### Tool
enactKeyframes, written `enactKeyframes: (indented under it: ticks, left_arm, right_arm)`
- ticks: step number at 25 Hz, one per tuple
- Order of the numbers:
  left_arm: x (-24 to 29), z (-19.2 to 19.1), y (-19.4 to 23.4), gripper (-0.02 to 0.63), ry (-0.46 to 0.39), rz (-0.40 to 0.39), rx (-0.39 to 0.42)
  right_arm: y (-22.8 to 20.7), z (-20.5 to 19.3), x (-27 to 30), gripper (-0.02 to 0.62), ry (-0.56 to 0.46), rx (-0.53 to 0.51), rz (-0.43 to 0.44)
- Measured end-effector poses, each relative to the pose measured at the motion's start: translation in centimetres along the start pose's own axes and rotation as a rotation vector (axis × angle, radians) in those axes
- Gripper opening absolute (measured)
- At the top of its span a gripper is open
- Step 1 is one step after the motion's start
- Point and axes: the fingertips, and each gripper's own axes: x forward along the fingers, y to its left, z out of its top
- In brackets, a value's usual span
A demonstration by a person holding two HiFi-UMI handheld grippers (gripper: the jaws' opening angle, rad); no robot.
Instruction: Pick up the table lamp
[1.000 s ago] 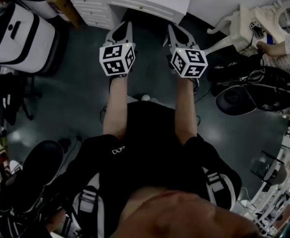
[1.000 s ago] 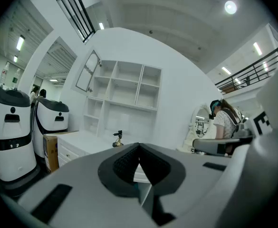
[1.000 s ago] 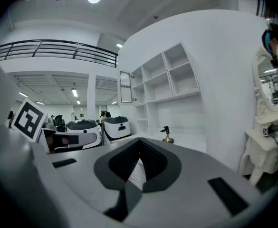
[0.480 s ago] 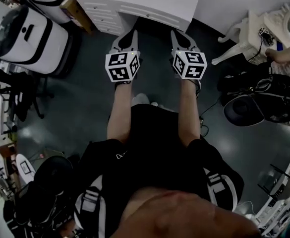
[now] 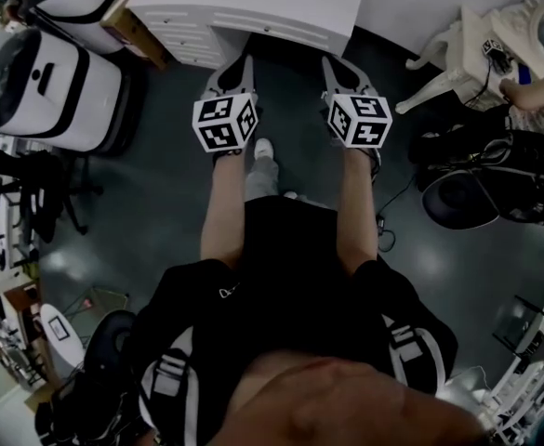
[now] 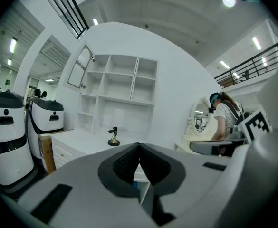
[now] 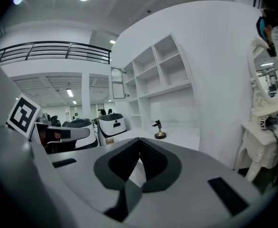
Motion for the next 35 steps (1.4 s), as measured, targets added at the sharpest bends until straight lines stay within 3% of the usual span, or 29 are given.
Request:
enactKeyframes:
  ticks: [5,11,16,19,21,27,32,35]
  left_arm:
    - [3.0,0.9,-0.3,0.009,-0.008,-0.042,-0.008]
    - [6.3,0.0,2.7,0.009,0.035,-0.021,-0.021]
    - [9.3,0.9,6.8,0.009,0.042,0.009,-0.026]
    - [11.1,1.6,9.2,0.009,0.056,0.043,0.059]
    - [12.1,2.1,10.9,0.009,0.061,0.060,0.107]
    - [14.4,4.6,16.2,0.009,0.029,0.056,0.076]
    - [15.9,5.2,21.8,0.009,0.006,0.097,0.035]
    - [16.8,5.6,24.2,0.009,0.001,0.107,0.024]
  right_arm:
    - [-2.9,1.5,1.2,0.018,-0.028,0.023,-0.055]
    - [-2.7,0.7,6.0,0.018,-0.015,0.049,-0.006]
    - [-1.4,1.7,11.0,0.018,-0.053,0.049,0.064]
    - [-0.4,2.4,14.4,0.018,-0.048,-0.077,0.082]
    - [0.1,2.8,16.7,0.018,-0.043,-0.103,0.083]
    - [1.3,5.3,23.5,0.018,-0.069,-0.064,0.061]
    - [4.1,6.0,29.3,0.018,-0.048,-0.136,0.107]
    - [5.4,6.6,31.9,0.018,-0.053,-0.116,0.134]
